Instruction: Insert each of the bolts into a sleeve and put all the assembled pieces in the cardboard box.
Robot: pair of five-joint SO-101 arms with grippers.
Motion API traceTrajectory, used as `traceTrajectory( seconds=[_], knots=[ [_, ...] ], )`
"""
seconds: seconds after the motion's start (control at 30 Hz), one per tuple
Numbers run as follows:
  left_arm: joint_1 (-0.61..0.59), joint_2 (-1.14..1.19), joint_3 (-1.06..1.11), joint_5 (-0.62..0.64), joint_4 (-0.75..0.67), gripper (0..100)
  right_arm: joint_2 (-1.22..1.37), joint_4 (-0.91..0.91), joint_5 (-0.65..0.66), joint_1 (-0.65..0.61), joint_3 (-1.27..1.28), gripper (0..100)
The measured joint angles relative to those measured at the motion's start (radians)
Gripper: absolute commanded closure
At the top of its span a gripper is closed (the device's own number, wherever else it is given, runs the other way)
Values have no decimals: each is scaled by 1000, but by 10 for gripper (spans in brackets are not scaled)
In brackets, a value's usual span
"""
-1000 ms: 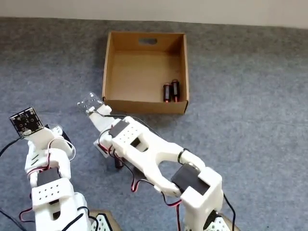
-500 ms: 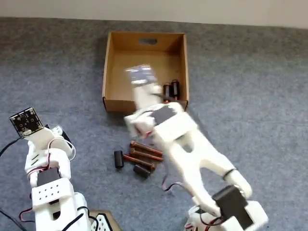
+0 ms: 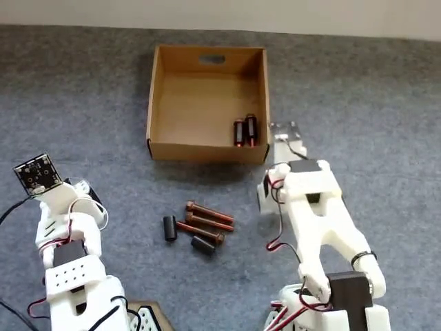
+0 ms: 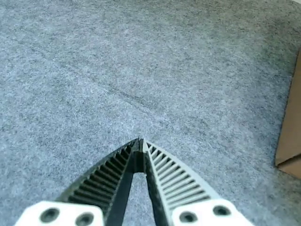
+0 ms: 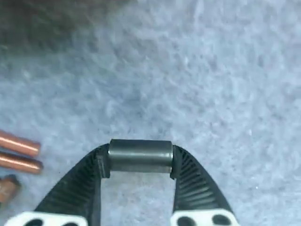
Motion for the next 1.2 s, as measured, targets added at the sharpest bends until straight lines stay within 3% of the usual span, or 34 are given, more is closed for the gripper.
traceTrajectory(
  seconds=[0.23,0.63,0.73,0.97,1.2],
  knots=[
    [0,0,0,0,0,979,-3,0,196,2,20,738],
    [0,0,0,0,0,979,-9,0,385,3,8,736],
    [0,0,0,0,0,979,-9,0,554,12,8,736],
    [0,0,0,0,0,979,-9,68,1099,68,8,736],
    [0,0,0,0,0,979,-9,215,1203,68,-129,736]
  ],
)
